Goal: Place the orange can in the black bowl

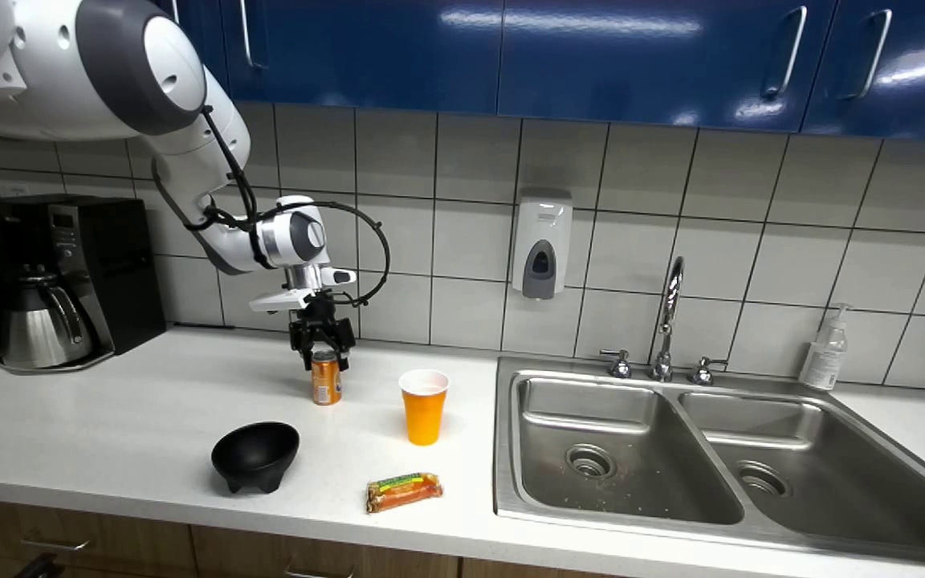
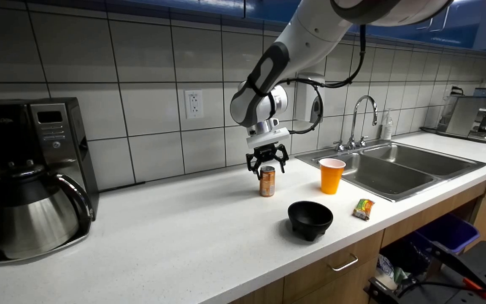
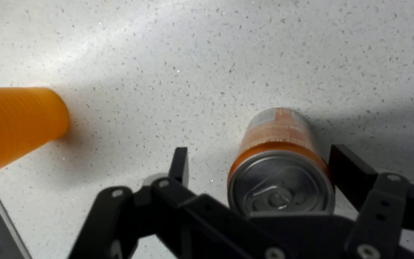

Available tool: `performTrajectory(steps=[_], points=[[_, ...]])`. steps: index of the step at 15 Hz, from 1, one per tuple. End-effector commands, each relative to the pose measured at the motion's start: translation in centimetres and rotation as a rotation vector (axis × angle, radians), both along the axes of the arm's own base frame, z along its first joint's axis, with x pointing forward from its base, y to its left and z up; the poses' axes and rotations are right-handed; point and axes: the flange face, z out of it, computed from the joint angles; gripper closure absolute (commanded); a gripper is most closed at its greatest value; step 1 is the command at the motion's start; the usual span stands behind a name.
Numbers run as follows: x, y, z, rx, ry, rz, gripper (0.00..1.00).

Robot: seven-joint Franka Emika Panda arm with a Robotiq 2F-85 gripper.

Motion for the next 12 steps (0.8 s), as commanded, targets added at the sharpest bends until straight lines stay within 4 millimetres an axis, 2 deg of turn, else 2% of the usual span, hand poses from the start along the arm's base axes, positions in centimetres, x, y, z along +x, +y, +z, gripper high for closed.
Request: performTrajectory(steps=[1, 12], points=[[0.05, 0.02, -0.01, 0.000, 0.001, 0.000, 0.00], [-0.19, 0.19, -0.18, 0.023, -0.004, 0.011, 0.00]])
